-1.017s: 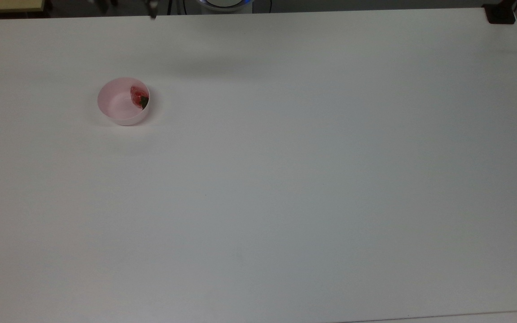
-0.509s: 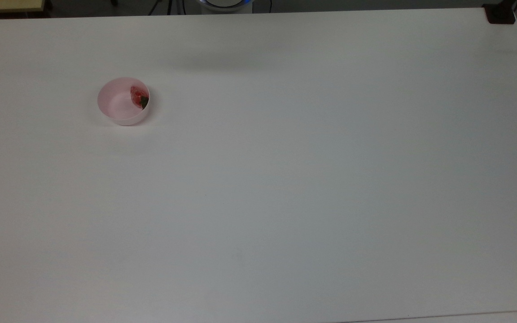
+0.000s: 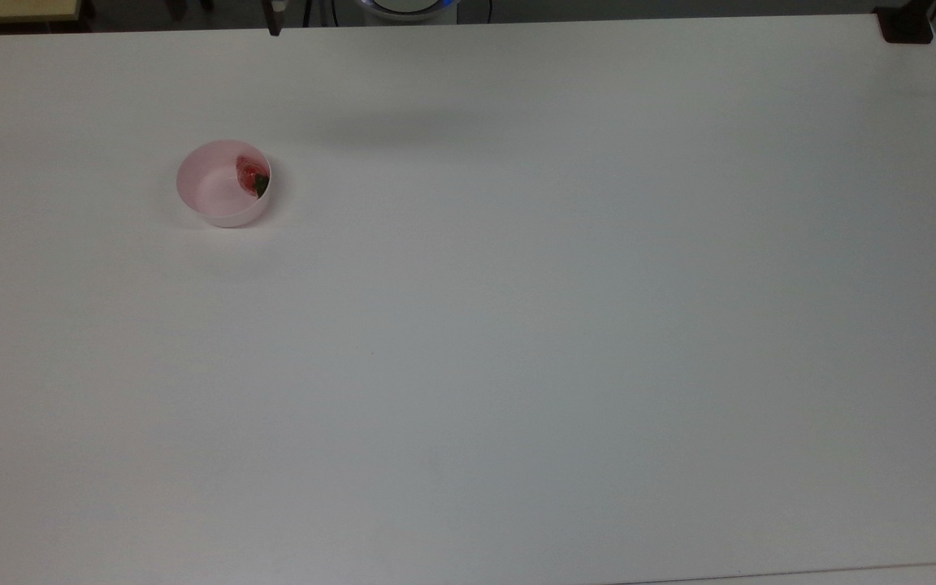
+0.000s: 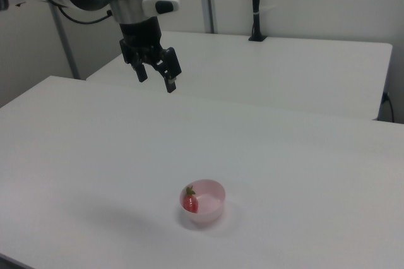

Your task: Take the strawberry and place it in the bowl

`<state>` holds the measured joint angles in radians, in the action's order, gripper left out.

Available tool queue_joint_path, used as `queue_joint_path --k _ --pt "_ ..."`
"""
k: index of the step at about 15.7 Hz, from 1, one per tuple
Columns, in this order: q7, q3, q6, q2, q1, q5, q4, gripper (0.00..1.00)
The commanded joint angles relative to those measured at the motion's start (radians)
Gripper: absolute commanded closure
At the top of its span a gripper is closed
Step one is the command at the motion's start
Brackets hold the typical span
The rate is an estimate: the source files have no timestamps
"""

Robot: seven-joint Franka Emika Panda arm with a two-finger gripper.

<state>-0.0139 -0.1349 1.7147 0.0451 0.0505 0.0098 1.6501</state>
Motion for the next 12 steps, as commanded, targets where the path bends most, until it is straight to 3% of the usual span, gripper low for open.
queue_joint_path --k 1,4,7,12 --pt "0.026 -0.028 0.002 -0.007 -0.035 -0.013 -0.015 0.0" --pt "-0.018 -0.008 0.002 -0.007 -0.003 -0.011 -0.013 0.0" --pt "-0.043 0.084 -0.003 0.001 0.086 -0.008 -0.01 0.0" --pt "-0.043 0.086 -0.003 0.001 0.083 -0.008 -0.007 0.0"
